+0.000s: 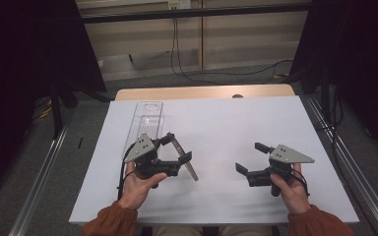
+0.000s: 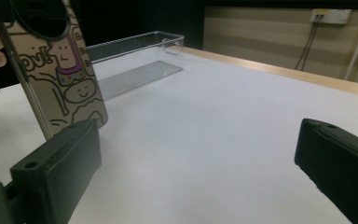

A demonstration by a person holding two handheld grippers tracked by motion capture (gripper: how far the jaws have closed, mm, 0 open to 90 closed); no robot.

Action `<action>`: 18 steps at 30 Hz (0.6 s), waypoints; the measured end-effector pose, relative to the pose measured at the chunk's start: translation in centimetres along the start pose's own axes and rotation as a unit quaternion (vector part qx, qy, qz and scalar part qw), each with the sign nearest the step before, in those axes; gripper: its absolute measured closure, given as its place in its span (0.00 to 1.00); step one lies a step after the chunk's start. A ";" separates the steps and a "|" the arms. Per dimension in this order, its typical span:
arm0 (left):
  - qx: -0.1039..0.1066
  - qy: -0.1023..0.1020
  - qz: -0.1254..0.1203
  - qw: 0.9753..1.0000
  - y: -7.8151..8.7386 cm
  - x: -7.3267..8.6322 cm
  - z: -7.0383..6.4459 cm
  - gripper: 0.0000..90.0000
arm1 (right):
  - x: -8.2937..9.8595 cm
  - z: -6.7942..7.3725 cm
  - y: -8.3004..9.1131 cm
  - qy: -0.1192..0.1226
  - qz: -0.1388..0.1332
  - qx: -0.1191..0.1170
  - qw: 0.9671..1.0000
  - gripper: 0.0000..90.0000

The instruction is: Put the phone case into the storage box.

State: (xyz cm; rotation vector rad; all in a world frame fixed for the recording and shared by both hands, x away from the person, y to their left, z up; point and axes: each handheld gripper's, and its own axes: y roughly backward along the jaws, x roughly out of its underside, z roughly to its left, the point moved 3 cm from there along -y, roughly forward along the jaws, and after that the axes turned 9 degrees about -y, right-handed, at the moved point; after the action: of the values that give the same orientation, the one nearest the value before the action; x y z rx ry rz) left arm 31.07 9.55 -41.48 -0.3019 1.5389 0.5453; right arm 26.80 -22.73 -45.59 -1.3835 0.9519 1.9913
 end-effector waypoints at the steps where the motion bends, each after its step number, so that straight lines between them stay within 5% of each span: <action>1: -0.002 0.008 -0.005 1.000 0.0 0.0 0.0 0.14 | 0.0 -0.1 0.2 0.003 -0.003 0.005 1.000 0.00; 4: -0.011 -0.004 0.005 1.000 0.3 -0.1 0.2 0.14 | 0.1 -0.4 0.8 0.002 -0.010 0.016 1.000 0.00; 5: -0.019 0.012 -0.004 1.000 0.2 -0.2 0.1 0.14 | 0.2 -0.5 0.9 0.001 -0.010 0.020 1.000 0.00; 13: -0.036 0.009 -0.006 0.999 0.9 -0.6 0.6 0.14 | 0.8 -1.1 2.2 -0.003 -0.006 0.035 0.999 0.00; 18: -0.051 0.022 -0.017 0.998 1.4 -1.3 0.6 0.14 | 0.9 -1.4 3.1 -0.012 -0.015 0.072 0.997 0.00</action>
State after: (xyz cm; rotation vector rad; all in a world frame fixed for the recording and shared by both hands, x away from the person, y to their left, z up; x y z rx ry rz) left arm 30.90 10.87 -40.00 -0.4196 1.5475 0.5957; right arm 24.98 -25.74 -46.03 -1.2839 1.0366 1.8742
